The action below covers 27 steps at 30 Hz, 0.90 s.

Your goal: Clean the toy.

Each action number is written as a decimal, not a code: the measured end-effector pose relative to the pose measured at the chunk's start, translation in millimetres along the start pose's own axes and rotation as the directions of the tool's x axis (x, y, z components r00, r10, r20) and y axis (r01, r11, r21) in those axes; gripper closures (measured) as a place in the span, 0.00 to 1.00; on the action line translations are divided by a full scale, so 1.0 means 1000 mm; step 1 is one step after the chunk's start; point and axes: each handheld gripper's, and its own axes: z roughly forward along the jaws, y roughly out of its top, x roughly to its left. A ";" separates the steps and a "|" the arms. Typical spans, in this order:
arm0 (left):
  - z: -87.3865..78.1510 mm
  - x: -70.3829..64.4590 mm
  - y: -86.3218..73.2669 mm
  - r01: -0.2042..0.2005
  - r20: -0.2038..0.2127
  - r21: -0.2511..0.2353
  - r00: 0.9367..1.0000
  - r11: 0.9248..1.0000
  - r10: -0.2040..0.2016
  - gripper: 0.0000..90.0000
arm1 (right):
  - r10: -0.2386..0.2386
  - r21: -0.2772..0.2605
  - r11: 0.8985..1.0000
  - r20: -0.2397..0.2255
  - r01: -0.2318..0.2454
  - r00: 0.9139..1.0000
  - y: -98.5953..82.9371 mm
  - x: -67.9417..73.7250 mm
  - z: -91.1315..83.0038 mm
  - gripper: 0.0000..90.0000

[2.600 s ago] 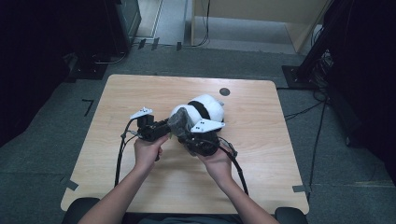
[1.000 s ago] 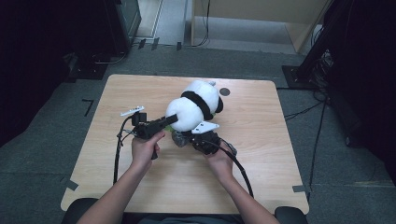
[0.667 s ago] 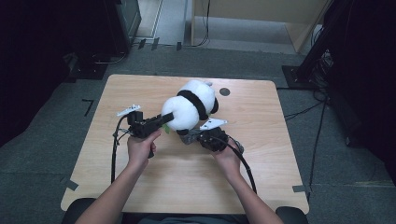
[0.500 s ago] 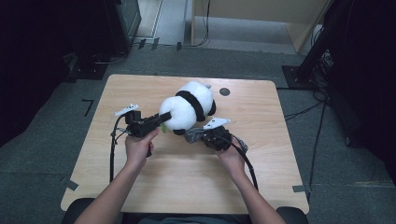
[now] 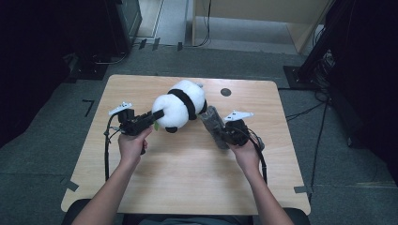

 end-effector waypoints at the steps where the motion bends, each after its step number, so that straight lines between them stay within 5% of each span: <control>1: 0.000 0.001 0.001 0.001 -0.001 -0.003 1.000 1.000 -0.001 0.72 | 0.002 -0.005 1.000 0.004 -0.002 1.000 0.000 -0.002 -0.002 0.90; 17: -0.017 0.036 0.015 -0.011 -0.048 -0.023 0.999 1.000 0.010 0.72 | 0.075 -0.030 0.997 0.041 -0.074 0.996 -0.005 -0.032 -0.027 0.89; 23: -0.022 0.049 0.018 -0.043 -0.106 -0.018 0.994 0.999 0.041 0.72 | 0.111 -0.031 0.993 0.063 -0.110 0.992 -0.014 -0.050 -0.037 0.89; 27: -0.024 0.061 0.017 -0.018 -0.118 -0.021 0.993 1.000 0.015 0.72 | 0.137 -0.027 0.990 0.062 -0.135 0.989 -0.020 -0.060 -0.037 0.89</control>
